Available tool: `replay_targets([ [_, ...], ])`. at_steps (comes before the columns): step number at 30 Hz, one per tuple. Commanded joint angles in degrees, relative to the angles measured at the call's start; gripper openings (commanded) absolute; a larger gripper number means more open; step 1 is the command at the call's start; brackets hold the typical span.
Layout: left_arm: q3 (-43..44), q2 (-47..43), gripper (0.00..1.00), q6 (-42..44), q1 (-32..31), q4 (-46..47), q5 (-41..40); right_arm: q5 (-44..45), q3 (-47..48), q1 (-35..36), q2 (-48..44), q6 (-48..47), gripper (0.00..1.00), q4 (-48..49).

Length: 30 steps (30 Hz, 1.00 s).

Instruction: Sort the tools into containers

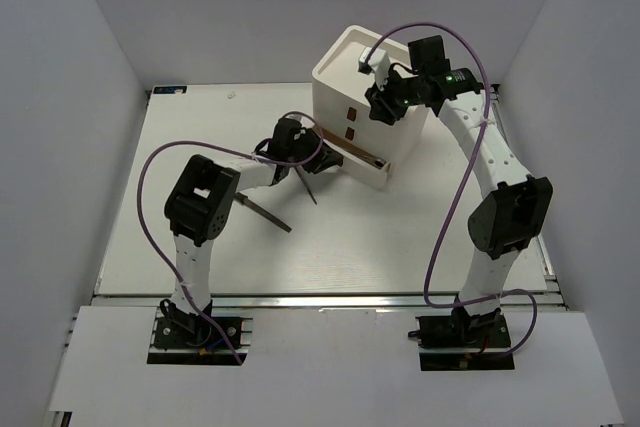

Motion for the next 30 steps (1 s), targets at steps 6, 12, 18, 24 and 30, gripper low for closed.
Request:
replay_targets([
  [6, 3.36, -7.27, 0.55, 8.76, -0.31, 2.4, -4.87, -1.99, 0.29, 1.45, 1.38, 1.16, 0.52, -7.96],
  [12, 5.99, -7.71, 0.72, -0.43, -1.1, -7.79, -11.02, -1.55, 0.12, 1.45, 1.39, 1.25, 0.53, -7.7],
  [18, 15.48, -1.92, 0.73, -4.42, -1.54, -23.7, -10.85, -0.85, 0.73, 1.45, 1.83, 1.87, 0.53, -7.26],
  [24, 20.33, 0.73, 0.72, -5.64, -1.54, -30.74, -9.89, -0.49, 0.29, 1.37, 1.65, 1.87, 0.54, -6.73],
  [30, 20.07, 1.08, 0.72, -6.09, -1.81, -34.18, -9.18, -0.14, 0.12, 1.45, 1.56, 2.22, 0.54, -6.29],
])
